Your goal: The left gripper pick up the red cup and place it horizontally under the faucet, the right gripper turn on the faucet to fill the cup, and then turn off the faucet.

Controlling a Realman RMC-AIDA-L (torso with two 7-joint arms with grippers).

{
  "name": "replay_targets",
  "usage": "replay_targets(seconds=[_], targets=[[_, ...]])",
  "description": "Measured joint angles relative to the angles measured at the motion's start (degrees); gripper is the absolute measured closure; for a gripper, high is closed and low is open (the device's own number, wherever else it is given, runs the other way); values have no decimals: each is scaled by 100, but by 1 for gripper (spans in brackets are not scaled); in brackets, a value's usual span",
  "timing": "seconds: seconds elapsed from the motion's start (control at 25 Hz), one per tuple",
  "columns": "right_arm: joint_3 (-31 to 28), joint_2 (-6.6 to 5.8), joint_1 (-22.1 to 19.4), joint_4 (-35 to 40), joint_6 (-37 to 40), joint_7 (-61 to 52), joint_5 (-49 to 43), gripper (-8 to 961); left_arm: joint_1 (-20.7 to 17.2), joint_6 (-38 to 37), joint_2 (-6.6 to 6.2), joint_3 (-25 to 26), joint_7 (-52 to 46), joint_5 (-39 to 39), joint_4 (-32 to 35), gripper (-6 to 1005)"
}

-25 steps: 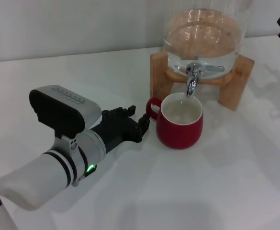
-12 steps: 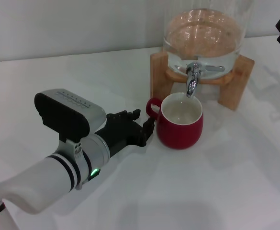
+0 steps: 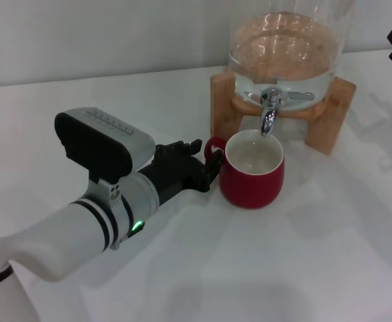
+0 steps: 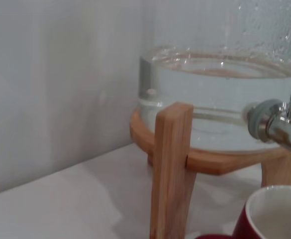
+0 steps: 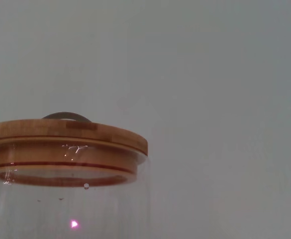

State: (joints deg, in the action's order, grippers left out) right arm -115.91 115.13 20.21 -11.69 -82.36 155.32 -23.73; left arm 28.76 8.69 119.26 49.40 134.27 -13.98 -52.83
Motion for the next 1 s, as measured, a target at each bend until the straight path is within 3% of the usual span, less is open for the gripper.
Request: replay_targets(seconds=[0.6, 1.0], targets=[[-2, 9, 0, 0, -14, -15, 0, 336, 402, -132, 17, -10, -100, 81, 223, 593], [-1, 9, -8, -1, -24, -13, 0, 336, 375, -138, 9, -263, -103, 71, 80, 592]])
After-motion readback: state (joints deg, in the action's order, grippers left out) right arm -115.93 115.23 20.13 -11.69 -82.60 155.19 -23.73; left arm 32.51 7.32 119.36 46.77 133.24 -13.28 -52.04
